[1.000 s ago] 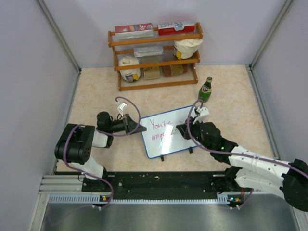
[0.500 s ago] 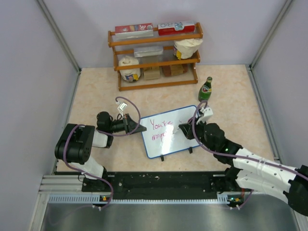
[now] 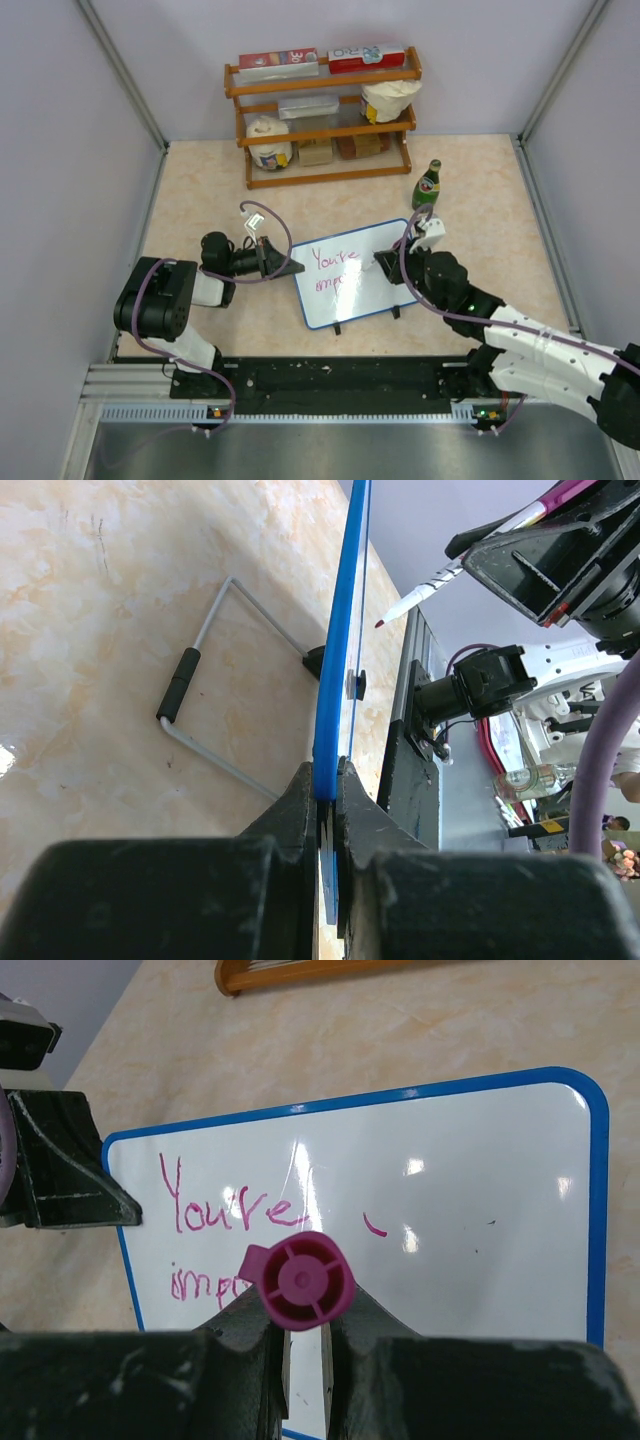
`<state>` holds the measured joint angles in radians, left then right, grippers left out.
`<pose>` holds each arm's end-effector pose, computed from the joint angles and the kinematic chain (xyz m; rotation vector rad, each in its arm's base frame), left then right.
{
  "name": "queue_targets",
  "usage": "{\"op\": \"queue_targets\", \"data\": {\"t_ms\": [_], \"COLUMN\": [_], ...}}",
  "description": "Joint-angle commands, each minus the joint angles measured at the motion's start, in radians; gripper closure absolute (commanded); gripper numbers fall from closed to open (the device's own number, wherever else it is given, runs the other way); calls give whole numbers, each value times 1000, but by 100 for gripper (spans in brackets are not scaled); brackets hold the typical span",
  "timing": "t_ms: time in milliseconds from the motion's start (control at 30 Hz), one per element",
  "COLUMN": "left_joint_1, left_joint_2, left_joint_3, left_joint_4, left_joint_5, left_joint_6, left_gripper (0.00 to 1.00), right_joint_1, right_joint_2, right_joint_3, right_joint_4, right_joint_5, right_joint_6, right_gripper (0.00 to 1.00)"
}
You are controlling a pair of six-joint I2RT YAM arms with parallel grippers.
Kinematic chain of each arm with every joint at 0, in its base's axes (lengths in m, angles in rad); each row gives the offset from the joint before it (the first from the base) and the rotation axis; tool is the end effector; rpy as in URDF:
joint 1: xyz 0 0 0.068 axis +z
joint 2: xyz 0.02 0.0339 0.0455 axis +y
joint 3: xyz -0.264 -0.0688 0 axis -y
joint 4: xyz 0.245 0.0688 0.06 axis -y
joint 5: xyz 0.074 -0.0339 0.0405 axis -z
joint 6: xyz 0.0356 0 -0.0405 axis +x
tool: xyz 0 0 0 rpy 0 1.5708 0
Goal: Write a sentence on the whiteboard
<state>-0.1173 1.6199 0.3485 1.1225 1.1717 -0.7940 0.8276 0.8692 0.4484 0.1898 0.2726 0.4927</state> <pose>0.2439 -0.0618 0.1477 0.3465 1.8952 -1.6306 0.1445 0.1431 0.2450 -0.1094 1.8449 0.6934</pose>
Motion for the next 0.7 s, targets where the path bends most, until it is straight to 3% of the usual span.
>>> {"op": "queue_targets", "data": {"t_ms": [0, 667], "left_joint_1": [16, 16], "left_joint_2": [14, 14], "left_joint_3": [-3, -3], "left_joint_4": [48, 48], "left_joint_5": [-52, -52], "left_joint_6": [52, 53], "left_gripper": [100, 100], "right_joint_1": [-16, -18], "right_joint_2": [25, 79], "right_joint_3": [35, 27], "right_joint_4": [53, 53], "right_joint_5": [10, -50], "right_joint_6": [-3, 10], "right_gripper": [100, 100]}}
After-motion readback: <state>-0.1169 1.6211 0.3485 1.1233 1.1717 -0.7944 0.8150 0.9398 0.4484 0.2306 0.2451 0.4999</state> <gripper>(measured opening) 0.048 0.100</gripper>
